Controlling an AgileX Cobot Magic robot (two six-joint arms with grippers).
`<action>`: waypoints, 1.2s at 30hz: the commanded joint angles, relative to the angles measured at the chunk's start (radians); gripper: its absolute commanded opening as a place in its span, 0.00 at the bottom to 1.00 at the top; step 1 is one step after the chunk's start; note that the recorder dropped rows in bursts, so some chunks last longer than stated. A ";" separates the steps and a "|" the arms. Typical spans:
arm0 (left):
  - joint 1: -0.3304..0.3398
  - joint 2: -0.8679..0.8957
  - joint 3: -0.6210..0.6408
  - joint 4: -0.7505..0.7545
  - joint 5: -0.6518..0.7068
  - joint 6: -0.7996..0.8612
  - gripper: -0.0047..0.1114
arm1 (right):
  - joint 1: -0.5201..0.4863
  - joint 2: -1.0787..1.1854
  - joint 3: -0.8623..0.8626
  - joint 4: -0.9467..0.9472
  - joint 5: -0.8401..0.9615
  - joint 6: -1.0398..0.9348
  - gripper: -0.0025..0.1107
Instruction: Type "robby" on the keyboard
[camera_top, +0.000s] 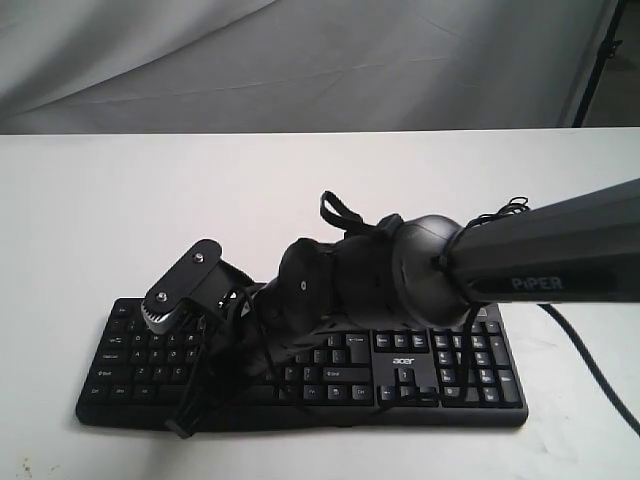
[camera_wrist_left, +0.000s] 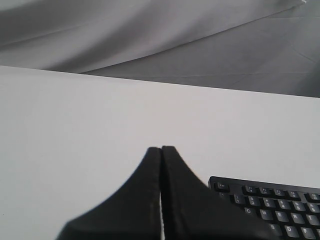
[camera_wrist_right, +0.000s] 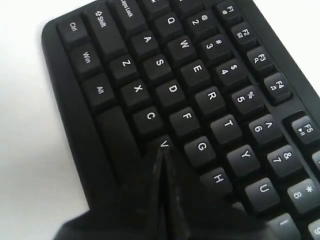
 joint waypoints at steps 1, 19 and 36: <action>-0.003 -0.004 0.005 -0.009 -0.002 -0.004 0.04 | 0.001 0.000 -0.006 -0.016 -0.015 -0.001 0.02; -0.003 -0.004 0.005 -0.009 -0.002 -0.004 0.04 | 0.001 0.020 -0.006 -0.035 -0.025 -0.001 0.02; -0.003 -0.004 0.005 -0.009 -0.002 -0.004 0.04 | -0.003 0.023 -0.006 -0.058 -0.026 0.003 0.02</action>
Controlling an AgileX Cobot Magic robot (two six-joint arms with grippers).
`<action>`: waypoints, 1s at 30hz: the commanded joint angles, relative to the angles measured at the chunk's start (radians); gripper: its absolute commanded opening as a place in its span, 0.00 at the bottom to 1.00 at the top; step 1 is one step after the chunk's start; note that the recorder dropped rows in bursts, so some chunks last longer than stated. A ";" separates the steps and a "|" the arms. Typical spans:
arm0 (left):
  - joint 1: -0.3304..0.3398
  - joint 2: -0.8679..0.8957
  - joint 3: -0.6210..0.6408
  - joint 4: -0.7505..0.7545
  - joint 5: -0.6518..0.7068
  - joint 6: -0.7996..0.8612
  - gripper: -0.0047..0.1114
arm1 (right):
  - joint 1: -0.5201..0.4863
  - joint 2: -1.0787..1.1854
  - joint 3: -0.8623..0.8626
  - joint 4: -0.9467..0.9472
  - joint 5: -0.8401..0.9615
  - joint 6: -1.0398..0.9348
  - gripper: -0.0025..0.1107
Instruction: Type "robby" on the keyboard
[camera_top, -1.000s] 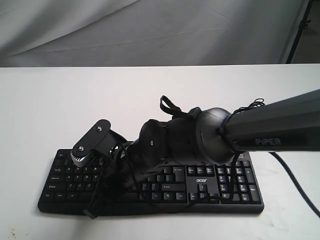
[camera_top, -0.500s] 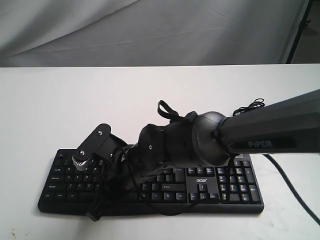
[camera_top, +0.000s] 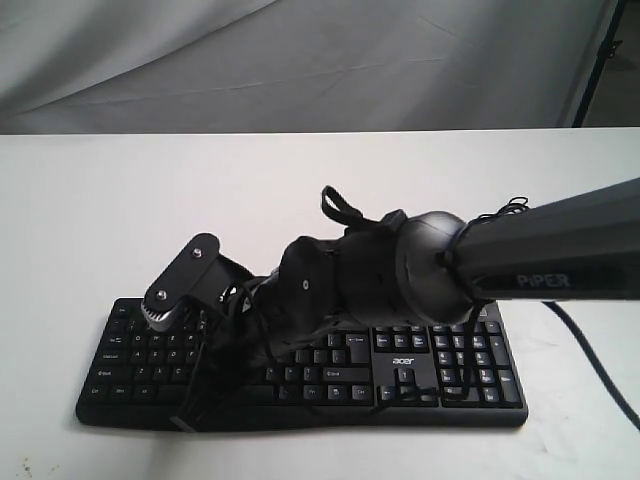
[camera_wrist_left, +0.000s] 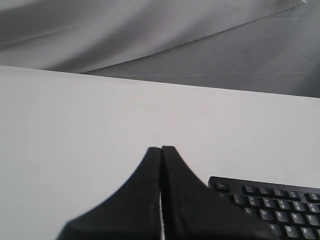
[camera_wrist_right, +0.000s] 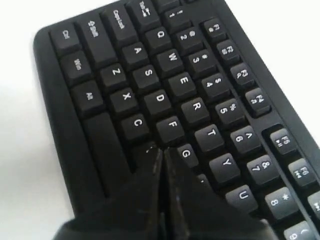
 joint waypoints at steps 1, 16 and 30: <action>-0.003 -0.004 0.005 -0.009 -0.002 -0.004 0.04 | -0.003 0.031 -0.005 0.000 -0.002 0.003 0.02; -0.003 -0.004 0.005 -0.009 -0.002 -0.004 0.04 | -0.031 -0.074 -0.005 0.020 -0.060 0.068 0.02; -0.003 -0.004 0.005 -0.009 -0.002 -0.004 0.04 | -0.038 0.011 -0.028 0.056 -0.155 0.069 0.02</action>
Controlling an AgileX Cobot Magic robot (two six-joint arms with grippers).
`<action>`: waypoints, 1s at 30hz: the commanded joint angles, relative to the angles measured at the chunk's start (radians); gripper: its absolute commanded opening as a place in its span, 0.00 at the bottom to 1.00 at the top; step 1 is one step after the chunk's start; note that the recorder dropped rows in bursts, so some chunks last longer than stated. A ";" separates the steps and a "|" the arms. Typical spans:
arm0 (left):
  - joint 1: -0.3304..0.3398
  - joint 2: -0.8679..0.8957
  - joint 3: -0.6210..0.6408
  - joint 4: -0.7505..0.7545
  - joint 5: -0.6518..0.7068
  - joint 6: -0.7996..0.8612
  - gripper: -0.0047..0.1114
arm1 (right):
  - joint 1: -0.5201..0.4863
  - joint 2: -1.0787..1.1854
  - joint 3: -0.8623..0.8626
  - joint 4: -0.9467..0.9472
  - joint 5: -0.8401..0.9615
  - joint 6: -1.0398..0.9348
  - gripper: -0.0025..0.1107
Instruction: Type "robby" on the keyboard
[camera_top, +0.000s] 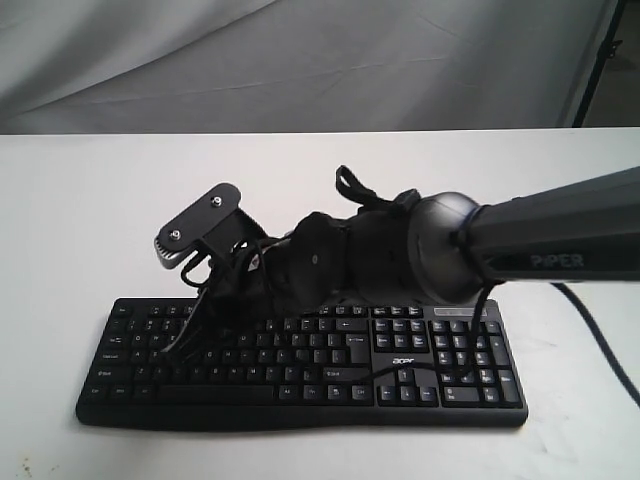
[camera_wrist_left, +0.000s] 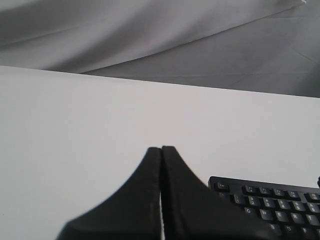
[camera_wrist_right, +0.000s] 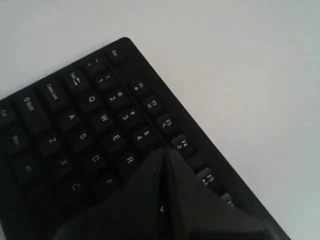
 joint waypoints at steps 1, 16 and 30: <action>-0.003 -0.004 0.005 -0.009 -0.002 -0.004 0.04 | -0.006 0.023 -0.007 0.000 -0.011 0.004 0.02; -0.003 -0.004 0.005 -0.009 -0.002 -0.004 0.04 | -0.029 0.030 -0.007 -0.062 0.047 -0.010 0.02; -0.003 -0.004 0.005 -0.009 -0.002 -0.004 0.04 | -0.006 0.075 -0.007 -0.060 0.016 -0.010 0.02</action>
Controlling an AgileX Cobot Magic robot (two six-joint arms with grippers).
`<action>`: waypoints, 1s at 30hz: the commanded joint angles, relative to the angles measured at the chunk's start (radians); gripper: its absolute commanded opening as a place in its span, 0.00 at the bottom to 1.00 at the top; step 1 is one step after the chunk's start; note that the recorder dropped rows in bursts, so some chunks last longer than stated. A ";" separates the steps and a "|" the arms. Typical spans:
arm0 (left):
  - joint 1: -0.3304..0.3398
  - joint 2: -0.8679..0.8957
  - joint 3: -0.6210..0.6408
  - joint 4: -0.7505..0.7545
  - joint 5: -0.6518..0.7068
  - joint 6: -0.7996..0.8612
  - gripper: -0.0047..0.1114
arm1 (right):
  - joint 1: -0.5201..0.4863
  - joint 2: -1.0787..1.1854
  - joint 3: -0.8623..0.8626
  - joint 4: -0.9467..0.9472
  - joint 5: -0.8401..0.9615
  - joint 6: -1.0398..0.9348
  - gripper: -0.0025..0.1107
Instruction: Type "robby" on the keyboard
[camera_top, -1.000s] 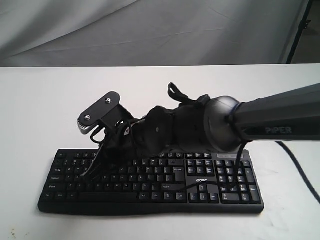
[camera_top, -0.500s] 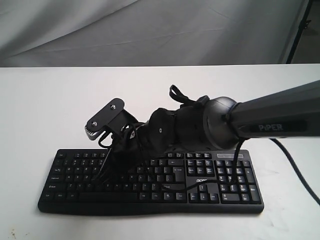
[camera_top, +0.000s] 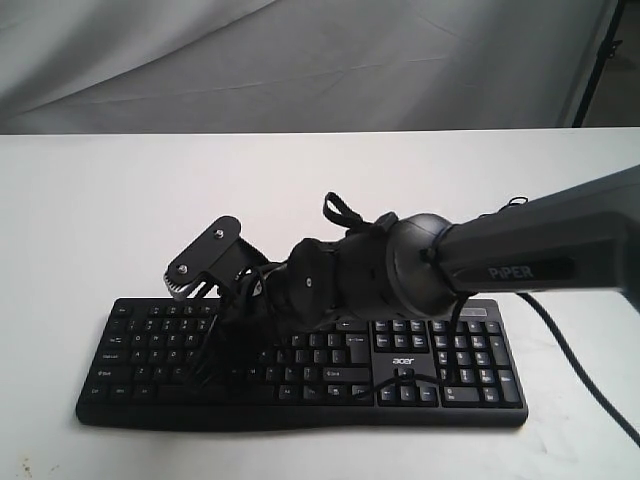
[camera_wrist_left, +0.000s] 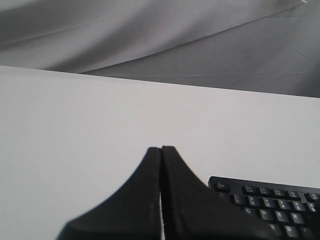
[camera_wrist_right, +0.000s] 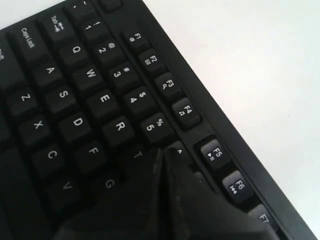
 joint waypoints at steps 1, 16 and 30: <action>-0.003 -0.004 0.005 -0.009 -0.002 -0.004 0.04 | 0.001 0.005 -0.006 -0.005 0.003 -0.007 0.02; -0.003 -0.004 0.005 -0.009 -0.002 -0.004 0.04 | 0.001 0.005 -0.006 -0.005 0.033 -0.007 0.02; -0.003 -0.004 0.005 -0.009 -0.002 -0.004 0.04 | 0.001 0.005 -0.006 -0.005 0.019 -0.007 0.02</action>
